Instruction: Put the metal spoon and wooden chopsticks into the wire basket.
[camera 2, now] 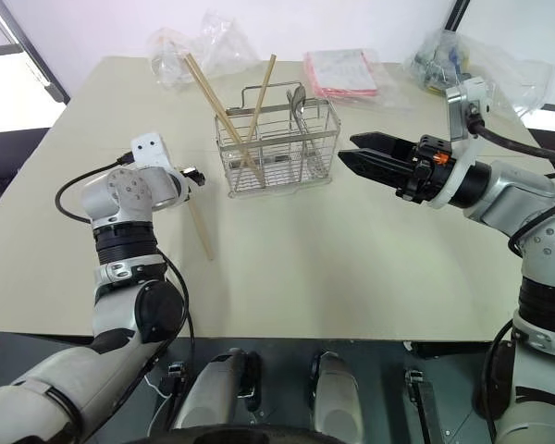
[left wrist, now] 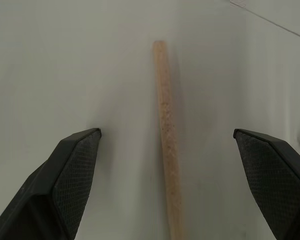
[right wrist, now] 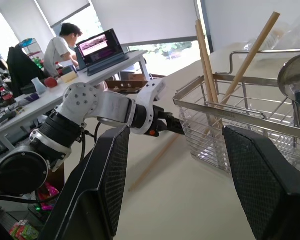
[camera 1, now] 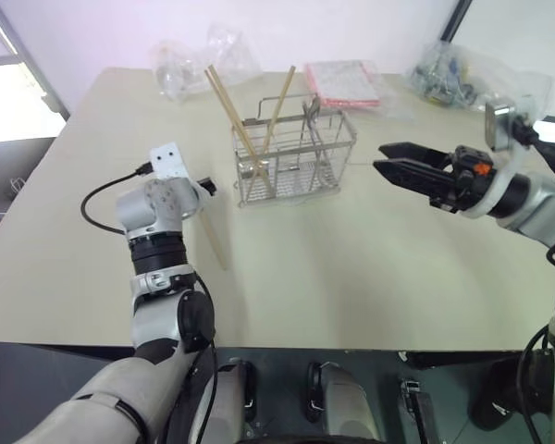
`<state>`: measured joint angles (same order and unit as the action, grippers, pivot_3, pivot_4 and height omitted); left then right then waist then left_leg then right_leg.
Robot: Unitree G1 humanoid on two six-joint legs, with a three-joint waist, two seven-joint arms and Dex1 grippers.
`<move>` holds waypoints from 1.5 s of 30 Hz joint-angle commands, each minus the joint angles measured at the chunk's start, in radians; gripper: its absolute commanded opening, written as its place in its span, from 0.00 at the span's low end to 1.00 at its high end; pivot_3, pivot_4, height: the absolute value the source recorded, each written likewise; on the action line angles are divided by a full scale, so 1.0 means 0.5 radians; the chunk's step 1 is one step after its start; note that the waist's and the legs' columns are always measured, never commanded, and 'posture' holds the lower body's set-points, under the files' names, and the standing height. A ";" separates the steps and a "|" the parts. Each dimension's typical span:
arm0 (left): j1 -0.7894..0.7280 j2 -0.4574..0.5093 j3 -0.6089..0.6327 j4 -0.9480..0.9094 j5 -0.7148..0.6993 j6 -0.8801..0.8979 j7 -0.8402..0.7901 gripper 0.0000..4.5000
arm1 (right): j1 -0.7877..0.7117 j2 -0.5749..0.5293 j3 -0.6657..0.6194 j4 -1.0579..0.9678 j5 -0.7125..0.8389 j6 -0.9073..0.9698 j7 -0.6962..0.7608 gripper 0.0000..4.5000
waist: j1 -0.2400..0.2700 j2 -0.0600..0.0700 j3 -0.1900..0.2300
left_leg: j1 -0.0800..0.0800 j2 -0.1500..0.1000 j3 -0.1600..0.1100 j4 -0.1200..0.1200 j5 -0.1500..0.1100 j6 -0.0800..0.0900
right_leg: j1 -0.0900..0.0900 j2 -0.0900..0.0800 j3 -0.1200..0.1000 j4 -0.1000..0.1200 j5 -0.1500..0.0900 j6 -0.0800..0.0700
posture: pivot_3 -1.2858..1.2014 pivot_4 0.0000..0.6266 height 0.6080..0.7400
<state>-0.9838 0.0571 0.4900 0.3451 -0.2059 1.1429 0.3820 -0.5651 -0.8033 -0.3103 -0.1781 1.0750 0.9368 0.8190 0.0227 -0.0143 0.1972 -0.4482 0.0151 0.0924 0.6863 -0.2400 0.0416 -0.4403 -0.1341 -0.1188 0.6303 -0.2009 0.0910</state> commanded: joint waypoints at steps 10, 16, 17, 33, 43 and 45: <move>-0.118 0.051 0.014 0.485 -0.041 -0.264 0.027 0.49 | 0.050 -0.003 -0.127 -0.169 0.126 0.002 -0.097 0.67 | 0.039 0.005 -0.004 | 0.005 0.000 0.000 0.000 -0.003 -0.005 | 0.004 -0.002 0.000 0.000 0.001 -0.001 | 0.52 0.24 0.69; -0.146 0.055 0.032 0.452 -0.048 -0.288 0.070 0.01 | 0.039 0.000 -0.115 -0.151 0.110 -0.009 -0.095 0.67 | 0.043 0.005 -0.004 | 0.004 0.000 0.000 0.000 -0.002 -0.004 | 0.004 -0.002 0.000 -0.001 0.001 -0.001 | 0.52 0.24 0.69; -0.141 0.074 -0.002 0.412 -0.008 -0.383 0.082 0.01 | 0.037 0.003 -0.112 -0.147 0.108 -0.009 -0.096 0.67 | 0.043 0.005 -0.004 | 0.004 0.000 0.000 0.000 -0.002 -0.004 | 0.004 -0.002 0.000 -0.001 0.001 -0.001 | 0.52 0.24 0.69; -0.753 0.428 -0.020 0.091 -0.574 -1.737 -0.854 0.01 | -0.009 -0.072 -0.097 -0.100 0.087 0.026 -0.052 0.67 | 0.039 0.000 -0.001 | -0.027 0.000 0.002 0.015 -0.003 0.005 | -0.014 -0.003 -0.002 -0.006 0.006 0.003 | 0.52 0.24 0.69; -0.577 0.166 -0.474 -0.052 -0.428 -1.868 -1.062 0.01 | -0.016 -0.076 -0.145 -0.108 0.135 0.064 -0.104 0.67 | 0.040 0.000 -0.001 | -0.026 0.000 0.001 0.024 -0.009 0.015 | -0.007 0.000 -0.002 -0.006 0.009 0.009 | 0.52 0.24 0.69; -0.505 0.129 -0.568 -0.003 -0.338 -1.974 -1.113 0.01 | -0.014 -0.080 -0.159 -0.113 0.147 0.069 -0.112 0.67 | 0.036 0.000 -0.001 | -0.026 0.000 0.002 0.025 -0.008 0.015 | -0.007 0.000 -0.002 -0.007 0.009 0.009 | 0.52 0.24 0.69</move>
<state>-1.2310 0.1251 0.2444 0.3480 -0.4143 0.2072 -0.1475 -0.5614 -0.8225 -0.3404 -0.2125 1.1237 0.9752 0.7668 0.0409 -0.0142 0.1967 -0.4614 0.0150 0.0935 0.6990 -0.2443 0.0493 -0.4440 -0.1341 -0.1194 0.6270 -0.1965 0.0956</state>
